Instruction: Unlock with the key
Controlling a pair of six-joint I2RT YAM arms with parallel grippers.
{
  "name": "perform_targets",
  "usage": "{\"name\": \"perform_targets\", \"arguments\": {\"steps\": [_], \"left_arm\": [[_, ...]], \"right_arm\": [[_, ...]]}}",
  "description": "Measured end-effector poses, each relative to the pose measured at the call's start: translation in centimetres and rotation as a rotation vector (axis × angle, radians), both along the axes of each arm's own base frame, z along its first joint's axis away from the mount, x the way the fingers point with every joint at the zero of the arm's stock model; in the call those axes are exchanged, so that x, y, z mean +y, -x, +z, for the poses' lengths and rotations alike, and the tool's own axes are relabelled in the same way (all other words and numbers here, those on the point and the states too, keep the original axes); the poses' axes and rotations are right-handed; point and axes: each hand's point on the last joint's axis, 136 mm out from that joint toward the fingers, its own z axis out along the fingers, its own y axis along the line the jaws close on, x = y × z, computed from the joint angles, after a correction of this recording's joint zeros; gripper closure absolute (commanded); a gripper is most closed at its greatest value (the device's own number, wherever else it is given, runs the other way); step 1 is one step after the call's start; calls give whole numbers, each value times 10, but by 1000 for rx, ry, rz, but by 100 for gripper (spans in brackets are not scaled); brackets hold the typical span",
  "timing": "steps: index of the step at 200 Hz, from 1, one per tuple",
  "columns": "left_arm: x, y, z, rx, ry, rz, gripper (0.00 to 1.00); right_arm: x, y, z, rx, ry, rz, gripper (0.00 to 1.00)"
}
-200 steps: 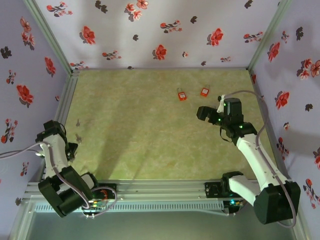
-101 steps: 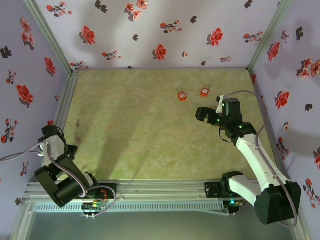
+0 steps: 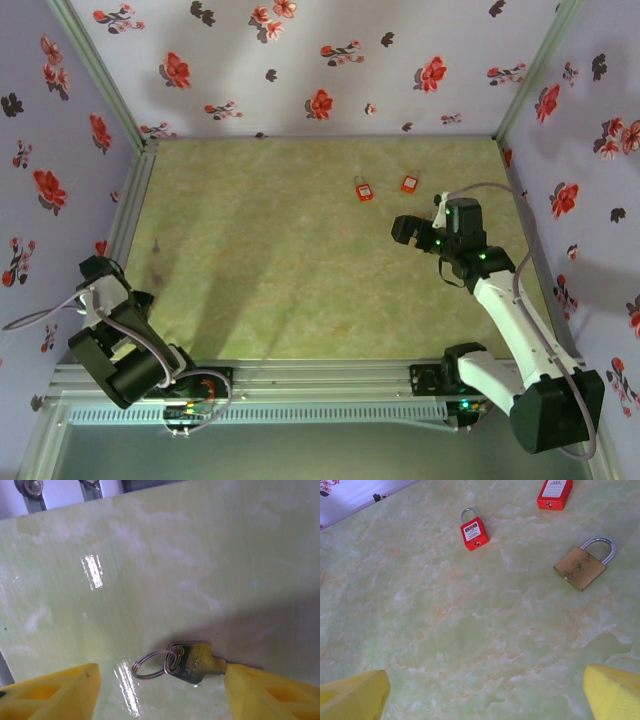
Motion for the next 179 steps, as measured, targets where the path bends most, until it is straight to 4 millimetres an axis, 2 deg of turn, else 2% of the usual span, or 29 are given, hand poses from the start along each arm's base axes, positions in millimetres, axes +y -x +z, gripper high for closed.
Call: {"name": "perform_targets", "arguments": {"steps": [22, 78, 108, 156, 179], "left_arm": [[1, -3, -1, -15, 2, -5, 42], [-2, -3, -3, -27, 19, -11, 43], [-2, -6, -4, -39, 21, -12, 47], [-3, -5, -10, -46, 37, -6, 59], [-3, -7, -10, -58, 38, -8, 71]], "right_arm": [[1, 0, 0, 1, -1, 0, 1], [2, 1, 0, 5, -11, -2, 1], [3, 1, 0, 5, -11, -2, 1], [2, 1, 0, 5, -11, -2, 1], [3, 1, 1, 3, -11, -1, 1]]}}
